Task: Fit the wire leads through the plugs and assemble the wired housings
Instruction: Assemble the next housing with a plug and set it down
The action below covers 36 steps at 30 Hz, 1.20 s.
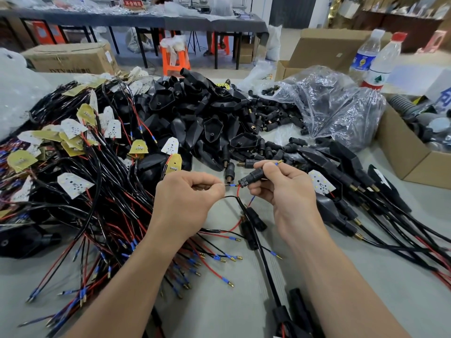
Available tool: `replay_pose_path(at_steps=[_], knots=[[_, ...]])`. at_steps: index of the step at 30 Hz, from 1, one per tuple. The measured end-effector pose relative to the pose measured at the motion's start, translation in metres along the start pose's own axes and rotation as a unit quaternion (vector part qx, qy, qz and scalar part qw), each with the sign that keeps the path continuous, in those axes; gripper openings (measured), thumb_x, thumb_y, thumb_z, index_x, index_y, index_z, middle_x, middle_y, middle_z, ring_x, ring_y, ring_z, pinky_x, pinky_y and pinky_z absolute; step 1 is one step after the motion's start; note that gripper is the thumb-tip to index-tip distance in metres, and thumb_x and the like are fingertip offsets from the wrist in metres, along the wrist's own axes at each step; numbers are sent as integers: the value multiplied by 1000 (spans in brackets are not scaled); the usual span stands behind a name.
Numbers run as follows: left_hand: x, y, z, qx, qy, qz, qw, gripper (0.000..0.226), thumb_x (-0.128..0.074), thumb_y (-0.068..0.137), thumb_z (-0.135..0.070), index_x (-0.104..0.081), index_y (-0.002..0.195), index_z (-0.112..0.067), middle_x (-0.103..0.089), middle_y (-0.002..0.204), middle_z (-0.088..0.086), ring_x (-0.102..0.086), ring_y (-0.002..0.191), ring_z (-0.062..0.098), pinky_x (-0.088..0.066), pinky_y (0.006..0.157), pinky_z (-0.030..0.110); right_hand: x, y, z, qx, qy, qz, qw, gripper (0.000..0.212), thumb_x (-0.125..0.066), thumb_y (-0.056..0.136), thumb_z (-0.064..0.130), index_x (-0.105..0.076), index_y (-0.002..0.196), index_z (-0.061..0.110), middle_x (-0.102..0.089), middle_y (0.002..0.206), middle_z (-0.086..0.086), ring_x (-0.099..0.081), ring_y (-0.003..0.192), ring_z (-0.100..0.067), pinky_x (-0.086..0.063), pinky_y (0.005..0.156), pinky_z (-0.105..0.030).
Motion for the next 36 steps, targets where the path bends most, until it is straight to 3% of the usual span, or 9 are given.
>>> replay_pose_path(at_steps=[5,13,17,20,24,26,29,32,36], knots=[[0,1,2,5,-4,2,1000,17,-83,80,-25,-79,71,-39,-73,65,-16,-68,63,1,-48,57,7,1,1,0,4,-4,2,1000,31,-52,103,4,-74,81,9,-70,70,-10,-64,56,-20,-56,58,-27],[-2,1,1,-8,1,8,1000,22,-84,79,-26,-79,71,-45,-73,67,-19,-69,66,1,-52,59,12,-1,5,-12,-85,89,47,991,27,-51,104,6,-73,89,2,-74,80,-13,-68,60,-18,-59,61,-25],[-5,-5,-6,-54,64,11,996,26,-87,77,-26,-76,68,-48,-69,76,-31,-67,75,-1,-51,63,12,-8,1,-14,-79,49,100,991,29,-53,104,8,-77,89,7,-76,90,-14,-70,71,-20,-59,65,-26],[-4,-3,-2,-37,5,2,999,23,-88,76,-24,-78,74,-45,-72,70,-25,-71,71,2,-52,63,11,-10,-1,-11,-81,59,110,989,33,-53,104,7,-80,84,9,-75,92,-15,-70,72,-19,-60,66,-26],[-5,4,6,13,-55,29,998,10,-85,80,-32,-82,81,-41,-78,77,-9,-73,76,21,-62,78,38,-7,0,-8,-85,90,87,988,28,-52,104,6,-75,87,4,-75,86,-14,-69,67,-16,-59,63,-25],[-7,4,11,45,-57,41,997,10,-84,82,-32,-82,78,-41,-78,76,-6,-74,80,22,-61,85,47,-6,-1,-7,-83,87,80,990,27,-52,104,6,-75,88,5,-75,88,-14,-70,69,-17,-59,63,-24],[-8,3,15,52,-29,47,997,15,-85,80,-34,-80,72,-45,-77,73,-10,-74,77,17,-62,78,42,-10,-4,-10,-86,80,84,989,24,-53,103,5,-74,92,5,-75,91,-15,-70,71,-18,-59,65,-25],[-8,3,16,47,-16,57,997,16,-86,79,-35,-79,71,-47,-75,68,-15,-70,66,0,-55,67,24,-12,-5,-12,-95,80,87,988,21,-54,103,6,-73,94,4,-75,94,-16,-71,74,-19,-60,66,-26],[-14,4,17,89,-87,94,988,5,-85,82,-25,-83,79,-29,-77,70,0,-71,65,9,-53,63,21,-8,-4,-9,-95,101,72,988,14,-56,101,4,-67,93,6,-75,94,-19,-71,70,-22,-60,63,-27]])
Point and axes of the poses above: each hand's wrist, its own y-axis towards the middle knuckle, its own x-axis out of the back of the hand, z = x × y, the point moved 6 cm from there along y, towards the middle knuckle
